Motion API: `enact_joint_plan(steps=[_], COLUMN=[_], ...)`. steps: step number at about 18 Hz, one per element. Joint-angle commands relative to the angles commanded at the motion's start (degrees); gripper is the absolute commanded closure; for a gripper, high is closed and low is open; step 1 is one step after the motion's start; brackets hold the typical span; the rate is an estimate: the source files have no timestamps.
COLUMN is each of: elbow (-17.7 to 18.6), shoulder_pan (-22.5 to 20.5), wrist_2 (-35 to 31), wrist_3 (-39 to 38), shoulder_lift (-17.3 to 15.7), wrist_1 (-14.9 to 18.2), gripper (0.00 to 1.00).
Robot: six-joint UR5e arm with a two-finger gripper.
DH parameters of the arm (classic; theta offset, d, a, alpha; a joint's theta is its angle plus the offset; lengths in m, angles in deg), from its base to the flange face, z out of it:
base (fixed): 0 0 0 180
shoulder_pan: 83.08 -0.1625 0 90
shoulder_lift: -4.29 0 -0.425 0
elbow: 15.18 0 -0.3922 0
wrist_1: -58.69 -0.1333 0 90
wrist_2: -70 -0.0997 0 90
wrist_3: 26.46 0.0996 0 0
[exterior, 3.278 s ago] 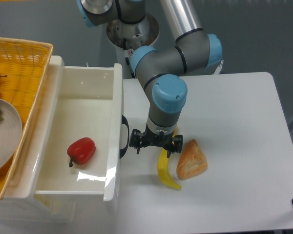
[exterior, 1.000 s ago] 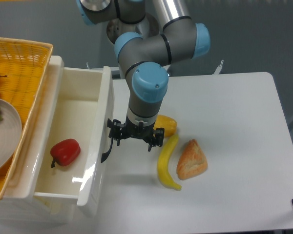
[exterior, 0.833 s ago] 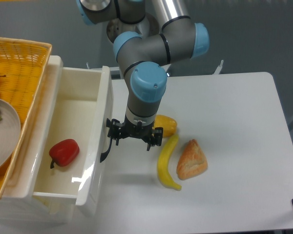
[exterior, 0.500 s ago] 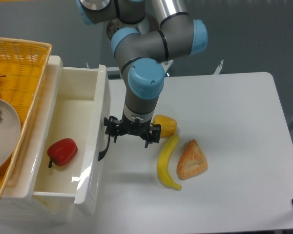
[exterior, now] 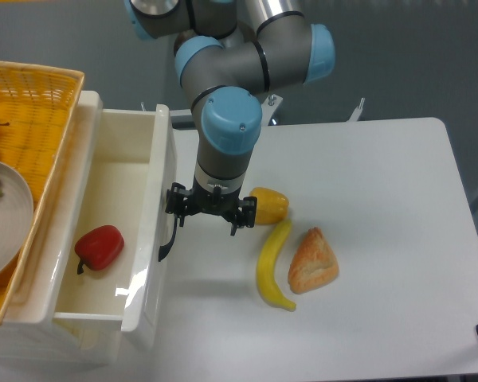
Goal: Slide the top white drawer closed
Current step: 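Keep pushing the drawer front until the drawer is shut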
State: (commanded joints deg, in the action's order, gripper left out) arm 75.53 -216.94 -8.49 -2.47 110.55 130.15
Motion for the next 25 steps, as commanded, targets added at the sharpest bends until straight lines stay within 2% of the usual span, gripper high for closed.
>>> enact_joint_plan(steps=[25], elbow=[-0.35], shoulder_pan=[1.14], wrist_2=[0.88], wrist_3=[-1.06], shoulder_lift=[-0.88], wrist_1=[0.79], gripper=[0.0])
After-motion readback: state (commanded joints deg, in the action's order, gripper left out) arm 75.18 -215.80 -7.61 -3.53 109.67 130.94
